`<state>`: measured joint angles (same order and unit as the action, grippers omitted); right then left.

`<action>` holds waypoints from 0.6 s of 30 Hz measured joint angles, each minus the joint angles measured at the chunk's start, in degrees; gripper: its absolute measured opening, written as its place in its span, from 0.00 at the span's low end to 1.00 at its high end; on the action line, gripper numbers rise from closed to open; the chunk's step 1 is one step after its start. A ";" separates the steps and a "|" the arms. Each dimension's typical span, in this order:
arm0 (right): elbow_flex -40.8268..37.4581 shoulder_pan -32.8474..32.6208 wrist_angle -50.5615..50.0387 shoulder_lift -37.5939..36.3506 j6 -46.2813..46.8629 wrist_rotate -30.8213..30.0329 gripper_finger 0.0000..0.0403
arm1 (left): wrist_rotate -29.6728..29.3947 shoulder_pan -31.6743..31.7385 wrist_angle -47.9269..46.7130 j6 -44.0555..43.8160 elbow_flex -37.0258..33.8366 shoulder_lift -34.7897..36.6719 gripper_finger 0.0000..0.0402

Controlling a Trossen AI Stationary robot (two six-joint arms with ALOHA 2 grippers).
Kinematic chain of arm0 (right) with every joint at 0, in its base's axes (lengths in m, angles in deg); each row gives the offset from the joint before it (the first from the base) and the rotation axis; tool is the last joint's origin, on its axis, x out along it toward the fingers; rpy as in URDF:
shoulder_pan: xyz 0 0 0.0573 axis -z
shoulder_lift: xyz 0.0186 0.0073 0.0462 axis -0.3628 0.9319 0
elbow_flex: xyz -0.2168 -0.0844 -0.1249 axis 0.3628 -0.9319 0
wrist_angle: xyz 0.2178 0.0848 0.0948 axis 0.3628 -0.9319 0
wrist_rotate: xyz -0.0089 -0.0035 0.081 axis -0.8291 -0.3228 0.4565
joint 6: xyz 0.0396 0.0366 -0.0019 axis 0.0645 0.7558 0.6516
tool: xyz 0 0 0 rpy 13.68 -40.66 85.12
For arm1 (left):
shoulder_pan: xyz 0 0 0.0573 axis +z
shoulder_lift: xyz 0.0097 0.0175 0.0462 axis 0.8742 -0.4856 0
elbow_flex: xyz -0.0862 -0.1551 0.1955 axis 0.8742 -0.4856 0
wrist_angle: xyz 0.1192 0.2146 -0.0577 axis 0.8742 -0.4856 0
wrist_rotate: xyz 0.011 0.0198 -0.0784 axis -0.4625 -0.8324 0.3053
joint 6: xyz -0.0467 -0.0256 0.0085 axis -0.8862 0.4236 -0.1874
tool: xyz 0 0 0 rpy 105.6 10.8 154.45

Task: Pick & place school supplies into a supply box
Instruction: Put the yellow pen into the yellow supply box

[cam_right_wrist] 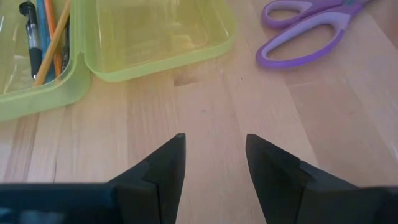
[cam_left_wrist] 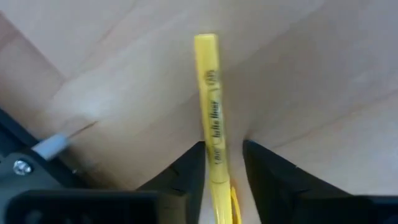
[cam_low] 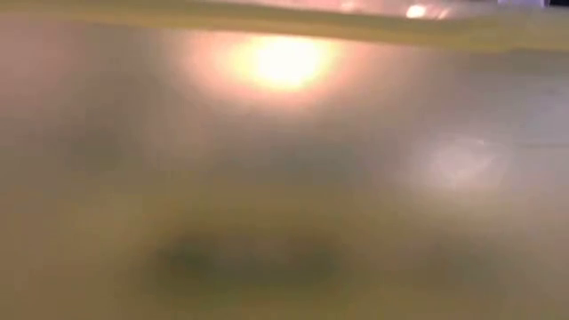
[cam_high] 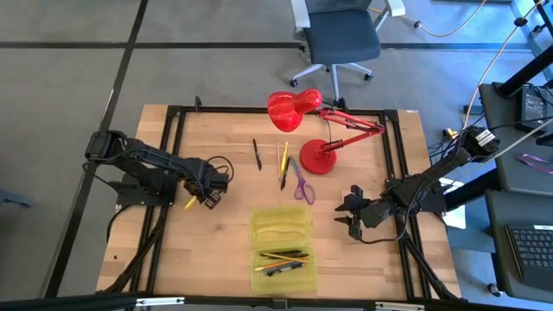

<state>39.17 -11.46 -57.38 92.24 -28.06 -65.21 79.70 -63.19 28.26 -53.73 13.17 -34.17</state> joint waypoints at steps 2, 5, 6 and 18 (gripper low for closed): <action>0.00 0.00 -0.01 0.00 -0.09 -0.01 0.43 | -0.03 -0.02 0.33 1.09 0.12 -0.07 0.21; 0.00 0.00 0.00 0.00 -1.39 -0.03 0.43 | -0.88 -0.13 0.71 2.21 0.47 -0.21 0.11; 0.00 0.00 0.00 0.00 -1.86 -0.02 0.43 | -1.33 -0.13 0.47 2.22 0.64 -0.20 0.08; 0.00 0.00 -0.01 0.00 -2.86 -0.01 0.43 | -2.06 -2.45 1.43 4.37 8.51 -0.52 0.03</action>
<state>39.17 -11.46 -57.40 92.24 -30.93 -65.22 77.63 -65.64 29.69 -49.36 21.68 -34.70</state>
